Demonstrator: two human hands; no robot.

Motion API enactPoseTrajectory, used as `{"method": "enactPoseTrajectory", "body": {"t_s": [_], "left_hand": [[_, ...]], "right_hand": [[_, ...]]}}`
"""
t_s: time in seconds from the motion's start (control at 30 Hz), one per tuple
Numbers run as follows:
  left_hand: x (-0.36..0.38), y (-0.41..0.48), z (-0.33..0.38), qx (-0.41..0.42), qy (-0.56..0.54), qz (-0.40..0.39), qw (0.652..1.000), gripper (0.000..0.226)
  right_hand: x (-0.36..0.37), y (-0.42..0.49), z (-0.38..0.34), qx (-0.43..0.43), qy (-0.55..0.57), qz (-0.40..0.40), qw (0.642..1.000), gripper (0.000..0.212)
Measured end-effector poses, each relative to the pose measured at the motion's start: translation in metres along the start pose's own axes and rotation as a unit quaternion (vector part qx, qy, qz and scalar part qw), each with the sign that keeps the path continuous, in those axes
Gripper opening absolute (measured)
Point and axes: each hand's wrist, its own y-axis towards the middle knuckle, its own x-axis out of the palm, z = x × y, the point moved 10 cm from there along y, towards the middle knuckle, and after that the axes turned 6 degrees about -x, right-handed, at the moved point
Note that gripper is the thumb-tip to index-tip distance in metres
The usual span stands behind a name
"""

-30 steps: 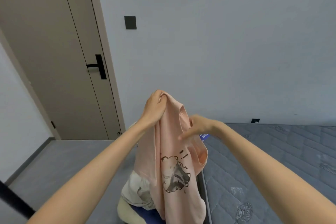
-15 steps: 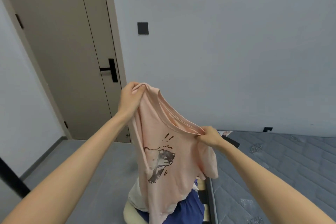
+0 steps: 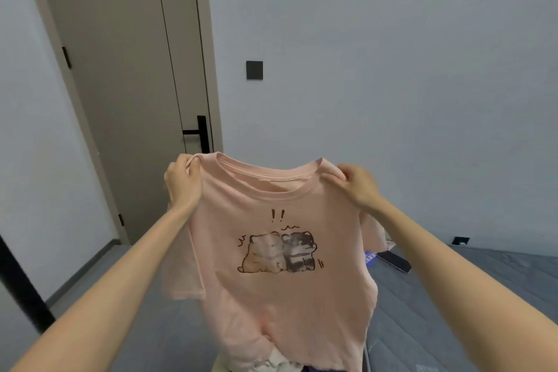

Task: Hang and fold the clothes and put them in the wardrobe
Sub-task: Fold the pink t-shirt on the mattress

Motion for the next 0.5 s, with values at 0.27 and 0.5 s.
{"method": "enactPoseTrajectory", "body": {"t_s": [0.27,0.5], "left_hand": [[0.029,-0.014,0.007,-0.065,0.062,-0.013,0.996,0.028],[0.068,-0.042,0.078,0.038,-0.013,-0.074,0.996,0.032]], "right_hand": [[-0.035,-0.007,0.006,0.003,-0.175,-0.009,0.984,0.039],[-0.133,-0.064,0.023,0.051,-0.189,0.189,0.962,0.028]]}}
